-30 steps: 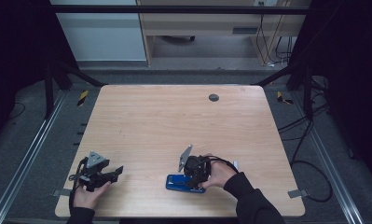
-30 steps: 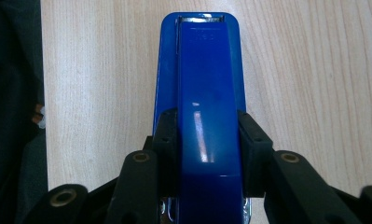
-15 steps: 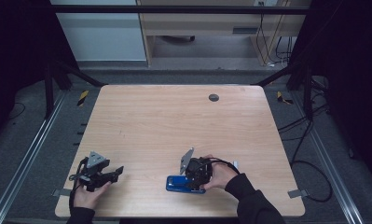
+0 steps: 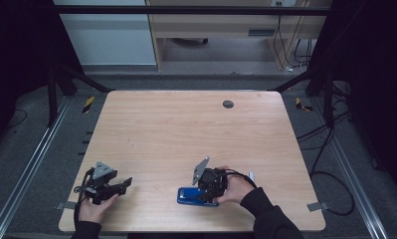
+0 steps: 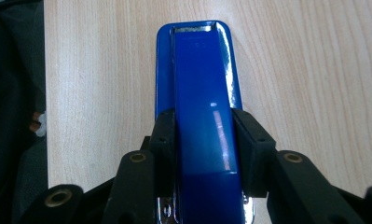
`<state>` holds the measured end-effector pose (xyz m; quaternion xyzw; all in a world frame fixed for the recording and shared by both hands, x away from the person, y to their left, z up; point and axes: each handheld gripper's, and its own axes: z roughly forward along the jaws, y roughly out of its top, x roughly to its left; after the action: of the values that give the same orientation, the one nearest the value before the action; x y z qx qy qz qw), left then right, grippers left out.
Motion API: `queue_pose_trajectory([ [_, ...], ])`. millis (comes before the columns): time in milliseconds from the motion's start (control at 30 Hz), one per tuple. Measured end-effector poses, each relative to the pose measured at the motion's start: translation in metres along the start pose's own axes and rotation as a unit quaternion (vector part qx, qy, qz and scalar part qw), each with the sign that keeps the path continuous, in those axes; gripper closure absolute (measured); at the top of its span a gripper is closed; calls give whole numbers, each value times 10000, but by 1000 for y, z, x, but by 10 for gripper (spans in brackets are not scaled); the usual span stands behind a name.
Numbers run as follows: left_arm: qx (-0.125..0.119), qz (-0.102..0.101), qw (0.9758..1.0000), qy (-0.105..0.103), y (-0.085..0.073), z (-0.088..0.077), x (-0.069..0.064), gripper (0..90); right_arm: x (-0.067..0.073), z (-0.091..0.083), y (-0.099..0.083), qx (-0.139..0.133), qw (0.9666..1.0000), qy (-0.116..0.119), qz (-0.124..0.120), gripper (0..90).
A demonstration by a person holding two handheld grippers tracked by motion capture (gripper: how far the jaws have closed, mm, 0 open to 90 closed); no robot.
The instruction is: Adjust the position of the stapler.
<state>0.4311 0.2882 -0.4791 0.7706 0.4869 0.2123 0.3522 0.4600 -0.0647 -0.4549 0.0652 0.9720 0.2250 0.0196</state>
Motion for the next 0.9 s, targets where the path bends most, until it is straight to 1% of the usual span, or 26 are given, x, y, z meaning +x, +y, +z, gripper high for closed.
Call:
queue_pose_trajectory([
  [233,12,44,10000,-19,0,0,-1,344,0,2,1,44,10000,-10,41,634],
  [367,3,30,10000,-30,0,-1,0,344,1,0,2,-39,10000,-19,46,597],
  [467,-3,40,10000,-41,0,-1,-1,344,2,-5,2,-222,9997,-67,88,579],
  [500,1,42,10000,-45,0,0,-1,344,2,-8,2,-385,9991,-103,136,579],
  [533,3,45,10000,-45,0,0,-1,344,2,-10,2,-493,9986,-106,150,578],
  [600,-8,37,10000,-48,0,0,-1,344,3,-15,1,-661,9972,-185,303,574],
  [633,-11,36,10000,-50,0,0,-1,344,3,-17,1,-714,9968,-168,317,571],
  [667,-12,37,10000,-54,0,0,-1,344,3,-19,1,-704,9968,-185,318,563],
  [700,-13,39,10000,-57,0,0,-1,344,3,-19,0,-748,9963,-215,370,561],
  [767,0,50,10000,-60,0,0,-2,344,4,-19,-1,-733,9964,-203,379,558],
  [800,14,62,10000,-63,0,0,-1,344,4,-18,-1,-672,9968,-186,398,559],
  [833,5,65,10000,-64,0,0,-2,345,4,-17,-1,-582,9975,-190,346,560],
  [900,15,73,9999,-71,1,0,-2,345,5,-12,-1,-500,9981,-146,323,565],
])
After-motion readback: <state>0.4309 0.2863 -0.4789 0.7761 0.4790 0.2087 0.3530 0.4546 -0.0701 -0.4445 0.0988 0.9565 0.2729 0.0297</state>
